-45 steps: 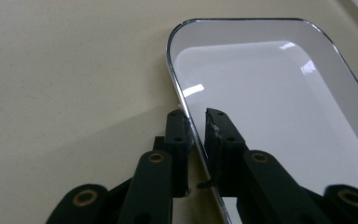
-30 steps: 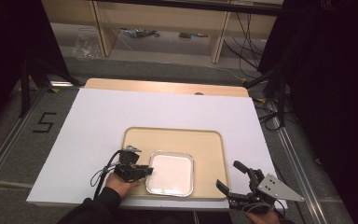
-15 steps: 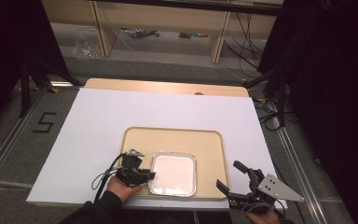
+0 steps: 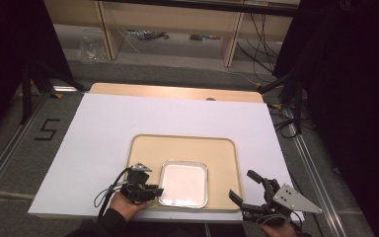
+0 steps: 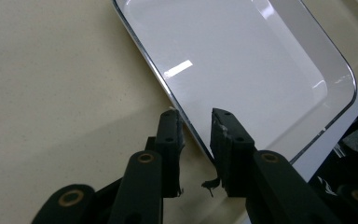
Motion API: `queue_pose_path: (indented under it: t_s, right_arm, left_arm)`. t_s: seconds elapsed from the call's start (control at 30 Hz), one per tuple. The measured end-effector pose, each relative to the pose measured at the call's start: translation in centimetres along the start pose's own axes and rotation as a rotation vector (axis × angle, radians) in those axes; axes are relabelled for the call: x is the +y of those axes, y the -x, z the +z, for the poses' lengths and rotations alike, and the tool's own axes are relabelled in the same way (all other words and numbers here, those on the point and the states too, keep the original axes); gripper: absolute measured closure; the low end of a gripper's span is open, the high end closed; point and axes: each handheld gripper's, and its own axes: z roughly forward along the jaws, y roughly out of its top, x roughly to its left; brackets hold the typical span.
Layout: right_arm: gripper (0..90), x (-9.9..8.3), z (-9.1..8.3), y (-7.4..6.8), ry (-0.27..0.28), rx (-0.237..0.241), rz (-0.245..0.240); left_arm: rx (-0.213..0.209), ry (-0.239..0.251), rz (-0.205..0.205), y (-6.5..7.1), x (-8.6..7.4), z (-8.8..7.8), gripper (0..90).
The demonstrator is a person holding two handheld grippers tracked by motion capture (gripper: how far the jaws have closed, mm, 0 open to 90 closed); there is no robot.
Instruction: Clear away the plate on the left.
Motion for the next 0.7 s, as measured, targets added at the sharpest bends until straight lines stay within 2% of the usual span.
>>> queue_pose_path:
  t_s: [0.1,0.13,0.4,0.47,0.5,0.53,0.57,0.6,0.63,0.67,0.7]
  right_arm:
    - [15.2,0.0,0.0,0.0,0.001,0.000,-0.001]
    - [15.2,0.0,0.0,0.0,0.001,0.000,-0.001]
    - [15.2,0.0,0.0,0.0,0.001,0.000,0.001]
    - [15.2,0.0,0.0,0.0,0.000,0.000,0.001]
    - [15.2,0.0,0.0,0.0,-0.002,-0.002,-0.001]
    - [15.2,0.0,0.0,0.0,-0.002,-0.002,-0.001]
    - [15.1,0.0,0.0,0.0,0.000,0.001,0.001]
    - [15.1,0.0,0.0,0.0,0.000,0.001,0.001]
    - [15.1,0.0,0.0,0.0,-0.006,-0.003,0.000]
    - [15.2,0.0,0.0,-0.1,0.000,-0.004,0.007]
    - [15.2,-0.1,0.1,-0.3,-0.007,0.007,0.034]
  left_arm:
    - [0.005,-0.002,-0.018,0.2,-0.3,-0.2,71.8]
    - [-0.002,-0.005,-0.006,0.2,-0.4,-0.3,71.6]
    - [-0.007,0.002,0.000,0.2,-0.4,-0.4,68.2]
    - [-0.007,0.001,-0.012,0.2,-0.3,-0.5,61.2]
    - [-0.001,0.014,-0.015,0.3,-0.3,-0.6,61.2]
    - [0.003,0.022,0.004,0.2,-0.2,-0.8,54.4]
    - [0.009,0.033,0.006,0.2,-0.2,-0.9,50.8]
    - [0.025,0.042,0.002,0.3,-0.1,-1.0,50.8]
    - [0.039,0.051,0.005,0.2,-0.1,-1.3,46.8]
    - [0.053,0.081,-0.010,0.2,0.0,-1.4,43.5]
    - [0.057,0.098,-0.016,0.1,0.0,-1.6,40.4]
